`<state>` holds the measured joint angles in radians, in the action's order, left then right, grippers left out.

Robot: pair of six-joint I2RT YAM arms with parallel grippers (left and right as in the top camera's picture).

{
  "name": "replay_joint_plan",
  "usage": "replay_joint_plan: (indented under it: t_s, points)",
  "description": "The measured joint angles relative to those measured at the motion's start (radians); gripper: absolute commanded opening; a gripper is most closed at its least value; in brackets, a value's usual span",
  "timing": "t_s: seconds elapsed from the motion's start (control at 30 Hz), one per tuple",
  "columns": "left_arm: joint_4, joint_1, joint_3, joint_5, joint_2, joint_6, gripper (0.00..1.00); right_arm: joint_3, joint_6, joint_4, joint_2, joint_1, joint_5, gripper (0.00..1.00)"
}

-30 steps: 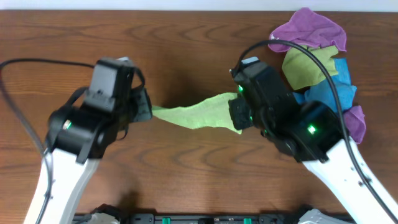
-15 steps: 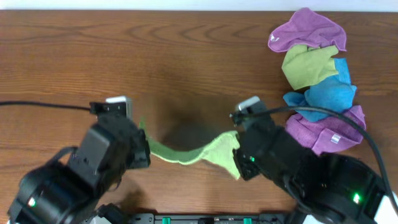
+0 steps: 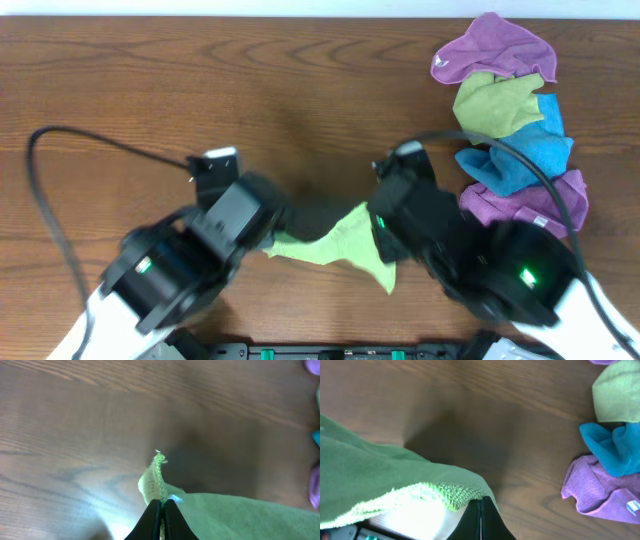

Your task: Fold the cloth

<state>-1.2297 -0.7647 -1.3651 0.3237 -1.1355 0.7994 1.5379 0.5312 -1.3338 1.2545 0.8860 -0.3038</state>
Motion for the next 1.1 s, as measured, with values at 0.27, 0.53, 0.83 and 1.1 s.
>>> replay_joint_plan:
  t_s: [0.27, 0.53, 0.83, 1.1]
  points:
    - [0.286, 0.273, 0.001, -0.103, -0.217, -0.203, 0.06, 0.000, -0.154, 0.205, 0.175, -0.284, 0.124, 0.01]
    - [0.555, 0.449, 0.001, -0.259, -0.430, -0.357, 0.06, -0.001, -0.244, 0.416, 0.362, -0.445, 0.209, 0.01]
    - [0.738, 0.483, 0.001, -0.320, -0.594, -0.436, 0.06, -0.001, -0.269, 0.583, 0.505, -0.483, 0.238, 0.01]
    - [0.961, 0.488, 0.001, -0.343, -0.687, -0.522, 0.95, -0.002, -0.330, 0.777, 0.574, -0.493, 0.185, 0.97]
